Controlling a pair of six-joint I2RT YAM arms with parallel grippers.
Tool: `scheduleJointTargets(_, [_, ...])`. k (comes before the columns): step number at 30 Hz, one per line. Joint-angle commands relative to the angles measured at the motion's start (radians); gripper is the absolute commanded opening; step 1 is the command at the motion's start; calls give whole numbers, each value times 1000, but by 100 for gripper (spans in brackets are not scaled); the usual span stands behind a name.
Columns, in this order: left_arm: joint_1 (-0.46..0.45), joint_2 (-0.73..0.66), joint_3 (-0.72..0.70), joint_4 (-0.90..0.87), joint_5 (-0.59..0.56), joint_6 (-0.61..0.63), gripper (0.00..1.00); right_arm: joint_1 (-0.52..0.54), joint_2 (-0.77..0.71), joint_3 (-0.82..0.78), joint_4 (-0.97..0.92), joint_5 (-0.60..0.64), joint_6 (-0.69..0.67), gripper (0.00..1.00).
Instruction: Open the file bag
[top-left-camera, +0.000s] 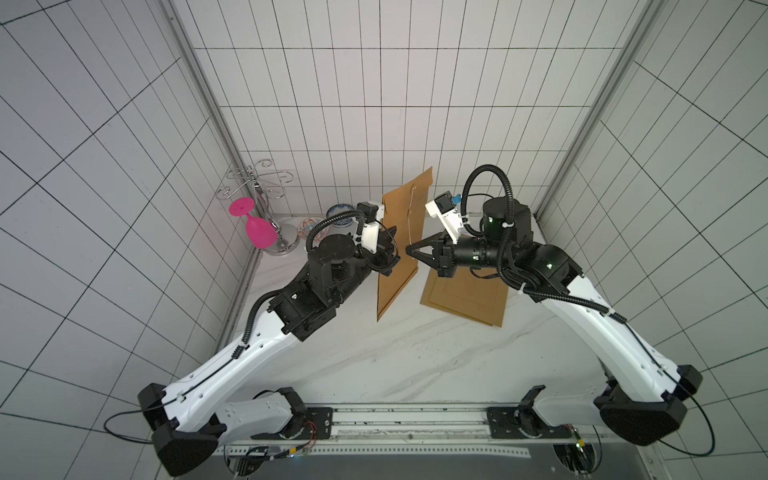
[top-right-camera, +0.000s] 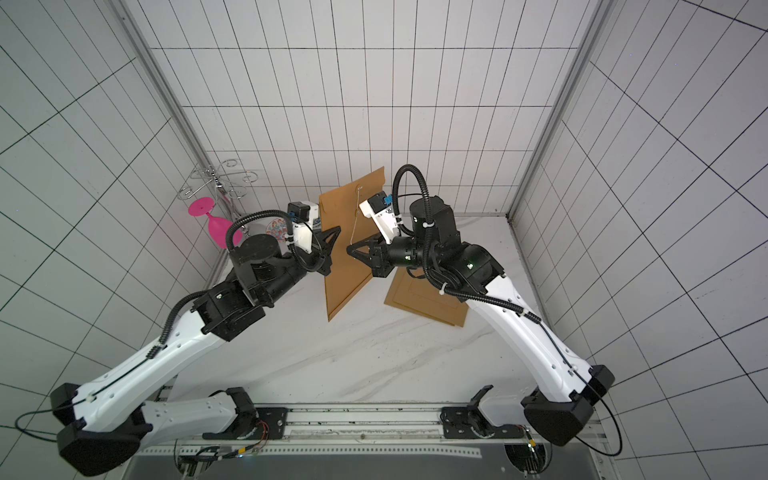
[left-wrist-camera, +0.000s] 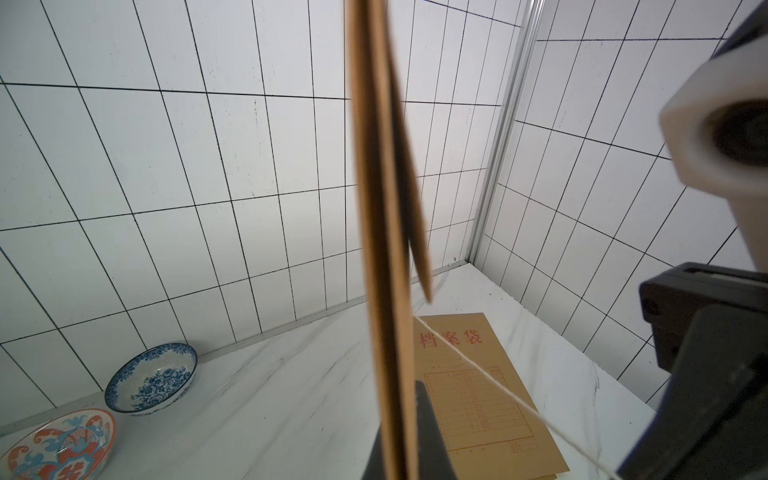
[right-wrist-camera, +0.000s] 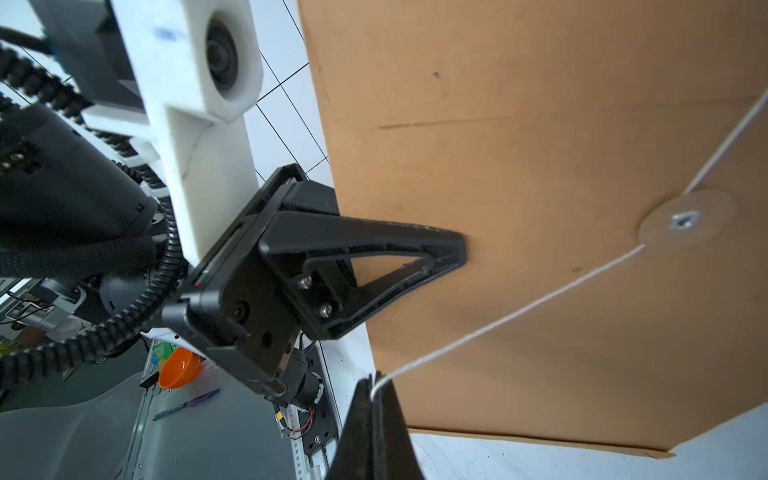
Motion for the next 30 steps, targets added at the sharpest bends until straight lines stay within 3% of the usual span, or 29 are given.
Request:
scheduleJointTargets(1, [-3,8,-6,-3,-8,26,0,9,12,87,-26,11,-19,0])
scheduleJointTargets(20, [-3,17,-16,-45,35,82,0,0,75,279,-126,121,-105,0])
scheduleJointTargets(25, [-3,-10,-39,-39,38,91,0,-60,71,283,-135,180,-104,0])
scheduleJointTargets(30, [-3,-30,-57,-22,78,104,0,-158,88,277,-135,116,-77,0])
